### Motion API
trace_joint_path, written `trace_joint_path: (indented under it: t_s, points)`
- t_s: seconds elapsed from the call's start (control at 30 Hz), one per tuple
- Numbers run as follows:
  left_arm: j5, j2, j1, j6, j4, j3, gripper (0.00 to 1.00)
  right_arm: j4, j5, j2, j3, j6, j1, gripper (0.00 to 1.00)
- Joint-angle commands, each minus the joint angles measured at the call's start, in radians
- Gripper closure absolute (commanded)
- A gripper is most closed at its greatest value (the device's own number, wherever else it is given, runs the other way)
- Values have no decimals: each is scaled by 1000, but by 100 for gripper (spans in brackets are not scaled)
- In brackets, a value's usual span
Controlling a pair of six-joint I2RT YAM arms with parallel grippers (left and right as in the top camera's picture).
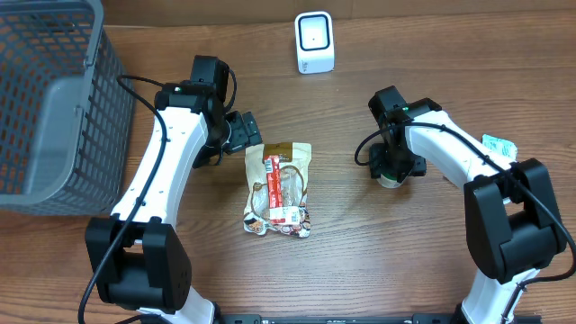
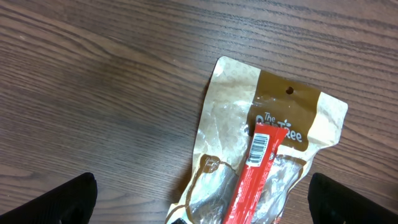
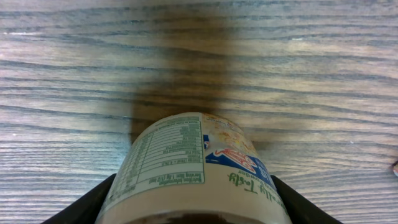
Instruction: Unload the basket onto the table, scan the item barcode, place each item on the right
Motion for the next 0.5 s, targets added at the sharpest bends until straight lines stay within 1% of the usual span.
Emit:
trace_joint_path:
  t_s: [0.0,0.13,0.2,0.27,0.3,0.43,0.47]
  points:
    - [3,-23,-2,-6,0,21,0,-11,-5,-23,-2,6,1,57]
    - [3,-23,-2,-6,0,21,0,-26,-59,-89,2,15,-3,61]
    - [4,-23,-2,-6,0,21,0,-45,-79,-130,13,60,-8,64]
    - [3,-23,-2,-6,0,21,0,-60,-111,-171,23,117,-19,69]
    - [3,-23,-2,-6,0,21,0,-63,-137,-189,23,142,-26,75]
    - [3,-23,-2,-6,0,21,0,-67,-340,-237,23,256,-61,82]
    - [3,-23,-2,-6,0,21,0,-67,-467,-237,23,289,-71,84]
